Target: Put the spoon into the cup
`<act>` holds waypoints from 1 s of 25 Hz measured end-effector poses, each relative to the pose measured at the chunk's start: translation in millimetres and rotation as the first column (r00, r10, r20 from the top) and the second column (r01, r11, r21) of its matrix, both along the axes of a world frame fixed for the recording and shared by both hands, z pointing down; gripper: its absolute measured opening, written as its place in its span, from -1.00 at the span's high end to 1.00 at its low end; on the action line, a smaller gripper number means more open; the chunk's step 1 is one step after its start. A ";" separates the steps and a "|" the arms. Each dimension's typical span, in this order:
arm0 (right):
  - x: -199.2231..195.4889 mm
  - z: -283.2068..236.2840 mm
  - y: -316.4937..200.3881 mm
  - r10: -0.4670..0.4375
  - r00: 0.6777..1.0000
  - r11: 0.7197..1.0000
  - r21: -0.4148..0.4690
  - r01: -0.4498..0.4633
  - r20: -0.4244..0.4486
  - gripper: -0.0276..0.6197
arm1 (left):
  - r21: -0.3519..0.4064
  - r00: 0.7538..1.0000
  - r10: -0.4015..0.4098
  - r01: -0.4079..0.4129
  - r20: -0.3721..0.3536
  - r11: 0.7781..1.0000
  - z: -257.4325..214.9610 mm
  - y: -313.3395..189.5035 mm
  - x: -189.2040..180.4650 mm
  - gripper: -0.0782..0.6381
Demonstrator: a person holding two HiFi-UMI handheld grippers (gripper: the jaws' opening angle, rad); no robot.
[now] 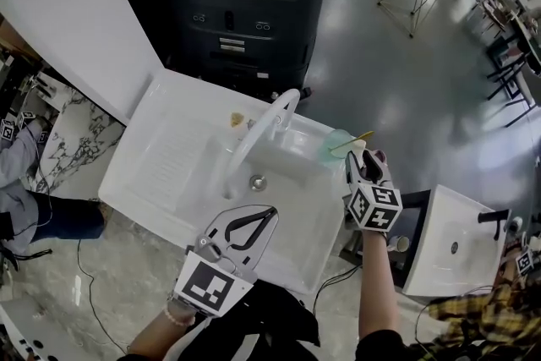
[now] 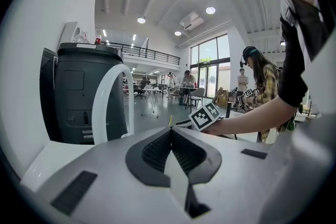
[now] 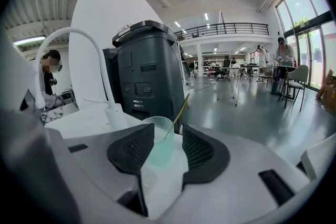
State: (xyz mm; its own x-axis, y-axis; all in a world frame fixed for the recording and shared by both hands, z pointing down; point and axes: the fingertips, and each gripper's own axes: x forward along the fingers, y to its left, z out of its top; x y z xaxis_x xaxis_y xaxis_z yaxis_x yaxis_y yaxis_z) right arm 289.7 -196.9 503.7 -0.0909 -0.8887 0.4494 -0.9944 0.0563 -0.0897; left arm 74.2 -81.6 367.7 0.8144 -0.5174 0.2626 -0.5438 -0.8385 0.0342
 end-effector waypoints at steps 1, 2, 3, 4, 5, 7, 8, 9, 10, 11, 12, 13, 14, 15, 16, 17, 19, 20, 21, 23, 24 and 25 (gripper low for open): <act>0.4 -0.7 2.2 0.004 1.000 1.000 0.001 -0.004 0.002 0.45 | 0.000 1.000 0.002 -0.002 -0.001 1.000 -0.5 0.6 0.4 0.79; 0.6 -1.8 4.5 0.007 1.000 1.000 0.003 -0.007 0.005 0.45 | 0.000 1.000 0.005 -0.005 -0.002 1.000 -1.0 1.2 0.7 0.79; 0.4 -3.0 7.1 0.009 1.000 1.000 0.006 -0.009 0.008 0.45 | 0.002 1.000 0.008 -0.008 -0.003 1.000 -1.5 1.8 1.0 0.79; -0.1 -4.4 9.8 0.009 1.000 1.000 0.009 -0.009 0.015 0.45 | 0.003 1.000 0.010 -0.010 -0.004 1.000 -1.8 2.3 1.3 0.79; -0.9 -5.6 12.4 0.008 1.000 1.000 0.013 -0.009 0.028 0.45 | 0.003 1.000 0.013 -0.013 -0.004 1.000 -1.8 2.8 1.5 0.79; -1.3 -8.3 17.7 0.016 0.998 0.999 0.026 -0.018 0.066 0.45 | 0.002 1.000 0.016 -0.016 -0.005 1.000 -1.5 3.8 2.0 0.79; -0.6 -10.0 20.4 0.025 0.996 0.999 0.035 -0.028 0.082 0.45 | 0.003 1.000 0.019 -0.018 -0.005 1.000 -1.3 4.3 2.4 0.79; 0.3 -11.7 23.3 0.034 0.995 0.998 0.042 -0.038 0.092 0.45 | 0.004 1.000 0.022 -0.022 -0.005 1.000 -1.3 4.7 2.8 0.79; 1.0 -13.5 26.3 0.041 0.995 0.998 0.048 -0.046 0.096 0.47 | 0.005 1.000 0.025 -0.025 -0.005 1.000 -1.5 5.1 3.4 0.79; 1.5 -15.5 29.4 0.047 0.995 0.997 0.054 -0.052 0.093 0.50 | 0.007 1.000 0.029 -0.029 -0.006 1.000 -1.7 5.4 3.9 0.79; 1.6 -18.1 32.7 0.052 0.995 0.996 0.062 -0.057 0.084 0.59 | 0.009 0.999 0.033 -0.032 -0.007 0.999 -2.0 5.9 4.5 0.79; 1.5 -21.5 36.3 0.057 0.996 0.995 0.073 -0.062 0.070 0.71 | 0.009 0.999 0.036 -0.036 -0.008 0.999 -2.3 6.4 4.9 0.79; 0.7 -25.7 39.9 0.059 0.997 0.994 0.087 -0.064 0.054 0.82 | 0.009 0.999 0.039 -0.039 -0.008 0.999 -2.4 7.1 5.4 0.79; -1.0 -30.3 43.4 0.059 0.998 0.993 0.101 -0.062 0.035 0.91 | 0.009 0.999 0.041 -0.041 -0.009 0.999 -2.5 7.6 5.9 0.79; -3.4 -34.9 46.6 0.054 0.998 0.992 0.112 -0.055 0.016 0.91 | 0.009 0.999 0.044 -0.044 -0.009 0.999 -2.7 7.8 6.5 0.79; -6.5 -39.6 49.6 0.048 0.999 0.991 0.122 -0.047 -0.004 0.91 | 0.009 0.999 0.047 -0.047 -0.010 0.999 -2.9 8.0 7.0 0.79; -13.5 -48.9 55.7 0.035 0.999 0.990 0.141 -0.029 -0.041 0.91 | 0.008 0.998 0.054 -0.054 -0.011 0.999 -3.4 8.5 7.8 0.79; -17.1 -53.7 58.9 0.030 0.998 0.988 0.151 -0.022 -0.055 0.91 | 0.009 0.998 0.059 -0.059 -0.011 0.998 -3.8 9.2 8.3 0.79; -20.7 -58.8 62.2 0.027 0.998 0.987 0.162 -0.016 -0.065 0.91 | 0.012 0.998 0.064 -0.064 -0.010 0.998 -4.3 10.1 8.9 0.79; -27.5 -69.7 69.2 0.028 0.996 0.982 0.186 -0.013 -0.080 0.91 | 0.018 0.997 0.075 -0.074 -0.010 0.997 -5.6 12.1 10.1 0.79; -30.9 -75.2 72.8 0.030 0.996 0.980 0.198 -0.012 -0.085 0.91 | 0.019 0.997 0.078 -0.078 -0.012 0.997 -6.4 13.0 10.6 0.79; -34.3 -80.4 76.5 0.031 0.996 0.978 0.208 -0.012 -0.088 0.91 | 0.020 0.997 0.082 -0.081 -0.015 0.996 -7.1 13.6 11.0 0.79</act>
